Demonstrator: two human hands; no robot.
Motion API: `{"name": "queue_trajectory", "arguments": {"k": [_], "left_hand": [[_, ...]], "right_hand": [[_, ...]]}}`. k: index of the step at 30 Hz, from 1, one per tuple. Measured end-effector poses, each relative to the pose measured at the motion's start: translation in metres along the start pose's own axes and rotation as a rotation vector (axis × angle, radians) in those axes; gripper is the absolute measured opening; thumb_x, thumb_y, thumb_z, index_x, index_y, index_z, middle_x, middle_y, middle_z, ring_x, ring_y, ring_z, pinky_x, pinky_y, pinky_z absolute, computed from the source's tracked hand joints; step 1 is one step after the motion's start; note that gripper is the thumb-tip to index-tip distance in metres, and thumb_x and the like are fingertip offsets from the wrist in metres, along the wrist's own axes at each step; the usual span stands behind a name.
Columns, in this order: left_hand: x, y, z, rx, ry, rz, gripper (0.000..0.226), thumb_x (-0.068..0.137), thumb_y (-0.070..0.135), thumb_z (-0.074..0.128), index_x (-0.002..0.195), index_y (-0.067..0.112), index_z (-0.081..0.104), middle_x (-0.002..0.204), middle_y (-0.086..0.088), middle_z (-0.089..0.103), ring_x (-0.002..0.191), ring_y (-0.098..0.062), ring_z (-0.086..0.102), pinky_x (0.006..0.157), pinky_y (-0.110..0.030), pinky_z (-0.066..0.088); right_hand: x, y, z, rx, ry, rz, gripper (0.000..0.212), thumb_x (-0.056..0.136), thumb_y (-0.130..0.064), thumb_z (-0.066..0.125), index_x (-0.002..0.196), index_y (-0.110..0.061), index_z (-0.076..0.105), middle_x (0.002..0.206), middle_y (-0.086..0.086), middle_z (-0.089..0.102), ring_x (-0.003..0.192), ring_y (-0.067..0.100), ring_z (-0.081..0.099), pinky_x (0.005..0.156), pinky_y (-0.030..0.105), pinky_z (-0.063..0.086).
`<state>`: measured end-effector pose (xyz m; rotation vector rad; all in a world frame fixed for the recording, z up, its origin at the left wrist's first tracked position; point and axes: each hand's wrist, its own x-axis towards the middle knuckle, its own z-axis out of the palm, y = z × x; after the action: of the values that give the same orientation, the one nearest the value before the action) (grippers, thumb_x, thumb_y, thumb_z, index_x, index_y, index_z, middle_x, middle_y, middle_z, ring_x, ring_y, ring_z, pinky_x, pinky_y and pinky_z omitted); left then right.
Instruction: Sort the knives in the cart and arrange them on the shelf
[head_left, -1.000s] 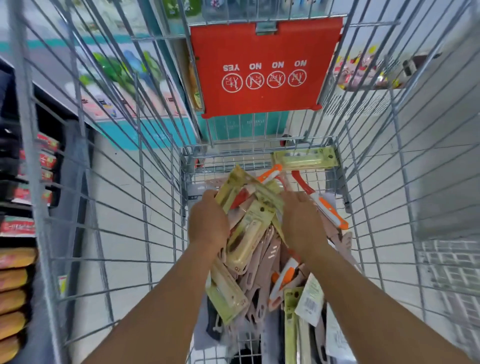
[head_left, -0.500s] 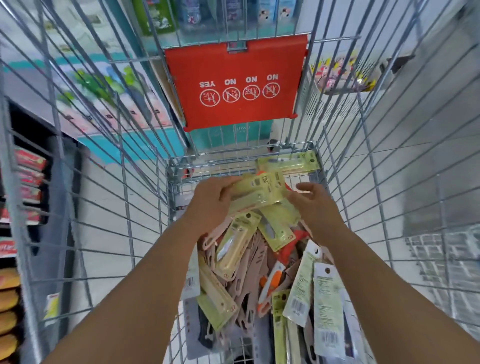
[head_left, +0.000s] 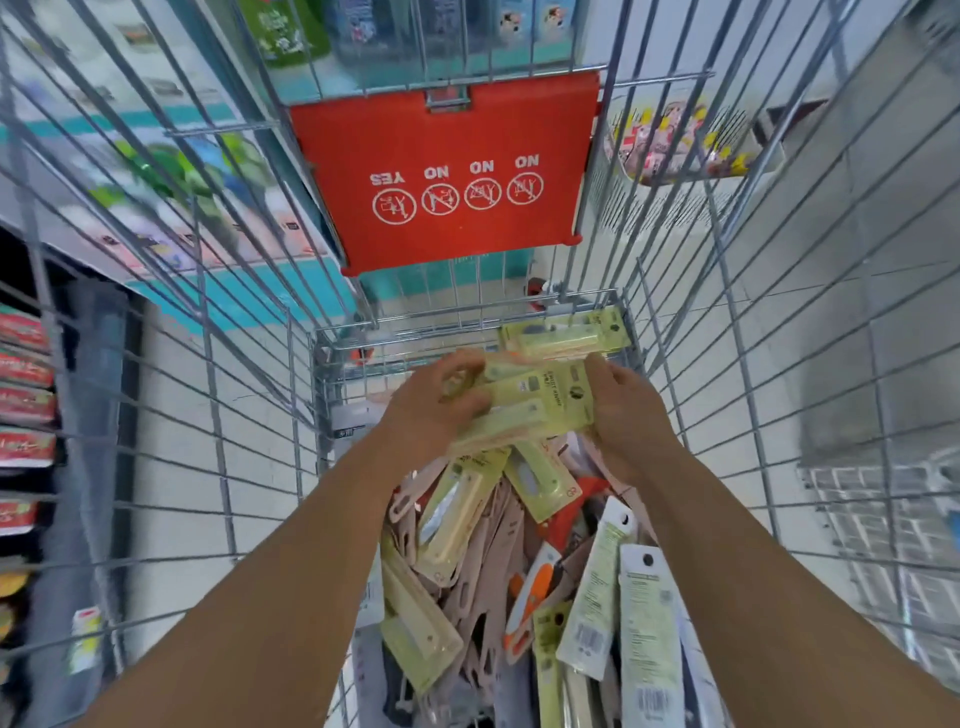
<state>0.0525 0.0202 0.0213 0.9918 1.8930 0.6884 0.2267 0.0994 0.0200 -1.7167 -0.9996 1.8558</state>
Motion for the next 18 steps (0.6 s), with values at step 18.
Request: {"name": "queue_trajectory", "arguments": {"k": [18], "left_hand": [[0.097, 0.028, 0.057, 0.056, 0.149, -0.026, 0.061, 0.077, 0.036, 0.075, 0.124, 0.014, 0.044, 0.119, -0.005, 0.026, 0.110, -0.016, 0.038, 0.088, -0.018, 0.035]], "right_hand": [[0.089, -0.002, 0.017, -0.475, 0.365, -0.330, 0.039, 0.078, -0.009, 0.053, 0.116, -0.012, 0.048, 0.123, 0.013, 0.051, 0.115, 0.030, 0.050, 0.099, 0.045, 0.045]]}}
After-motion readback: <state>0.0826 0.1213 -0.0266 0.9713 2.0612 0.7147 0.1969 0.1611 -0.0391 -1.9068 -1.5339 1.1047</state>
